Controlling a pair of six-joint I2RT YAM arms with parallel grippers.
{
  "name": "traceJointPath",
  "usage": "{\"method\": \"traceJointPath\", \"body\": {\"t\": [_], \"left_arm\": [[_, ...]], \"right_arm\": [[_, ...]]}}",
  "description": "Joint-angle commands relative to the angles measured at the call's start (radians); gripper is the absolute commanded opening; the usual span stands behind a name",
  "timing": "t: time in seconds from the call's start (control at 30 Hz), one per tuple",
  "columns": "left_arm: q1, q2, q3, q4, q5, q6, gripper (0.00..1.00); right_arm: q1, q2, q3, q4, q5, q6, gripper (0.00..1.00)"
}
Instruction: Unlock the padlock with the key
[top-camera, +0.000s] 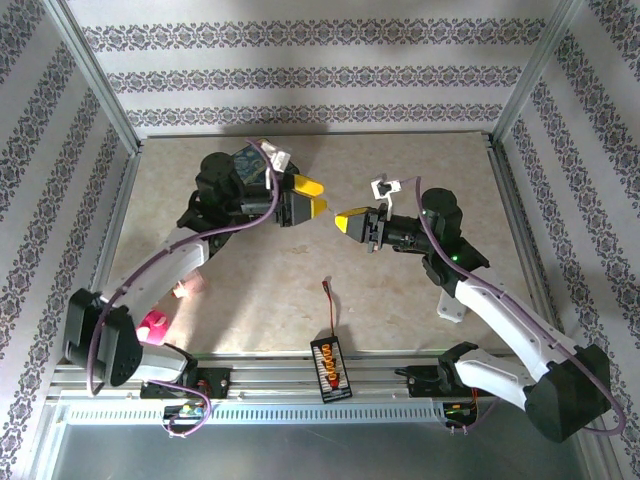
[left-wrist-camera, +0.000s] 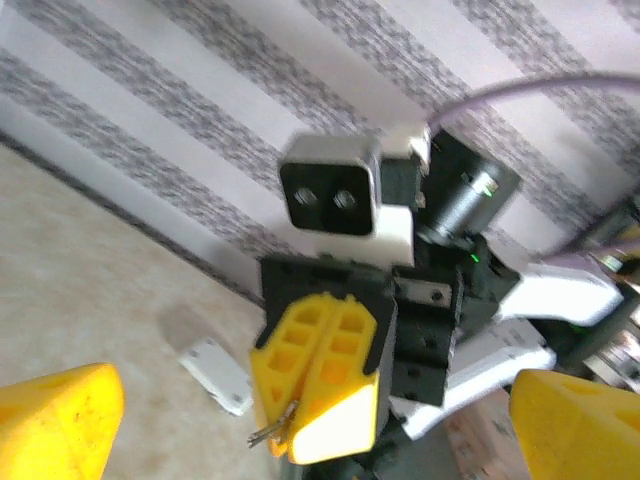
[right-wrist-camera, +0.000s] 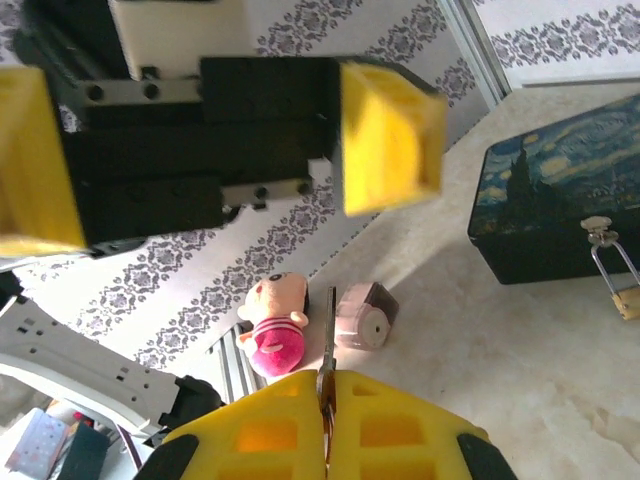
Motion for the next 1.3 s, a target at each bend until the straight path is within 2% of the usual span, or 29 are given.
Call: {"method": "traceJointPath", "body": {"t": [0.0, 0.1, 0.2, 0.37, 0.47, 0.53, 0.73, 0.8, 1.03, 1.27], "left_arm": [[0.013, -0.105, -0.004, -0.176, -0.289, 0.117, 0.99], [0.008, -0.164, -0.018, -0.313, -0.54, 0.169, 0.99], [-0.027, -0.187, -0.025, -0.404, -0.734, 0.19, 0.99], [-0.116, -0.116, -0.029, -0.515, -0.974, 0.099, 0.88], [-0.169, -0.04, -0.044, -0.541, -1.105, 0.023, 0.86], [-0.186, 0.018, -0.055, -0.546, -1.174, -0.03, 0.88], [-0.191, 0.19, -0.056, -0.559, -1.344, -0.18, 0.86], [-0.19, 0.252, -0.036, -0.554, -1.388, -0.194, 0.85], [-0.179, 0.473, 0.164, -0.717, -1.568, -0.236, 0.83], [-0.145, 0.618, 0.282, -0.77, -1.612, -0.253, 0.82]], "right_arm": [[-0.008, 0.0, 0.007, -0.017, 0.048, -0.008, 0.0], [-0.009, -0.004, -0.004, -0.031, 0.12, -0.021, 0.0], [-0.013, -0.005, -0.017, -0.041, 0.186, -0.017, 0.0], [-0.026, 0.018, -0.023, -0.083, 0.25, 0.01, 0.0], [-0.039, 0.042, -0.021, -0.14, 0.296, 0.038, 0.0], [-0.052, 0.062, -0.022, -0.18, 0.309, 0.044, 0.0], [-0.066, 0.086, -0.066, -0.182, 0.301, 0.061, 0.0], [-0.074, 0.093, -0.079, -0.179, 0.296, 0.067, 0.0], [-0.098, 0.137, -0.088, -0.178, 0.26, 0.071, 0.0], [-0.117, 0.184, -0.085, -0.16, 0.239, 0.056, 0.0]]}}
